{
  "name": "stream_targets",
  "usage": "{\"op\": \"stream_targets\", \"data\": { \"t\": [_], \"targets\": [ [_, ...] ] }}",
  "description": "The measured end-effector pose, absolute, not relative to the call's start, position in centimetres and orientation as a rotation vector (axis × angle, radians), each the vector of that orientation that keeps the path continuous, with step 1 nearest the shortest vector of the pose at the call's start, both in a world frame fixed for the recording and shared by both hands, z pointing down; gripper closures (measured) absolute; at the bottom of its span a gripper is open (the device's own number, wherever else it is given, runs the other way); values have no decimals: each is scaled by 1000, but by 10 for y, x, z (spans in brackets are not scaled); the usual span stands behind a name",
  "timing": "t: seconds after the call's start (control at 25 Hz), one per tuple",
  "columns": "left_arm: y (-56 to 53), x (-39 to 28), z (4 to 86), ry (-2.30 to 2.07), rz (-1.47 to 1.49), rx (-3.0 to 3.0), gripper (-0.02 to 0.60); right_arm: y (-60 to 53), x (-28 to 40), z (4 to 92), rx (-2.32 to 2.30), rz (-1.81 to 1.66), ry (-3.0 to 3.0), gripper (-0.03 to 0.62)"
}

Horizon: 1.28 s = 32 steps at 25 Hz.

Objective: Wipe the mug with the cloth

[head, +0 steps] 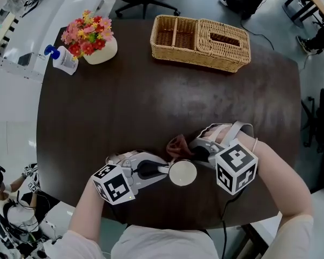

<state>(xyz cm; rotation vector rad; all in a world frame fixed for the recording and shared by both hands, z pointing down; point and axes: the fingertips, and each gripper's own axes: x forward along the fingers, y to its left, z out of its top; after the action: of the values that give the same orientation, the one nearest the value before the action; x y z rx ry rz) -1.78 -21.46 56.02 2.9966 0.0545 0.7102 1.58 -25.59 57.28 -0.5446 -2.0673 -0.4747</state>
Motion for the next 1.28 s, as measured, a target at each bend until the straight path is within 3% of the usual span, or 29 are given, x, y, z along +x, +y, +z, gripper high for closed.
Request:
{"op": "stream_targets", "data": {
  "t": [1.28],
  "targets": [
    [-191, -18, 544, -557, 550, 2978, 515, -210, 87, 553, 720, 336, -2398, 511]
  ]
}}
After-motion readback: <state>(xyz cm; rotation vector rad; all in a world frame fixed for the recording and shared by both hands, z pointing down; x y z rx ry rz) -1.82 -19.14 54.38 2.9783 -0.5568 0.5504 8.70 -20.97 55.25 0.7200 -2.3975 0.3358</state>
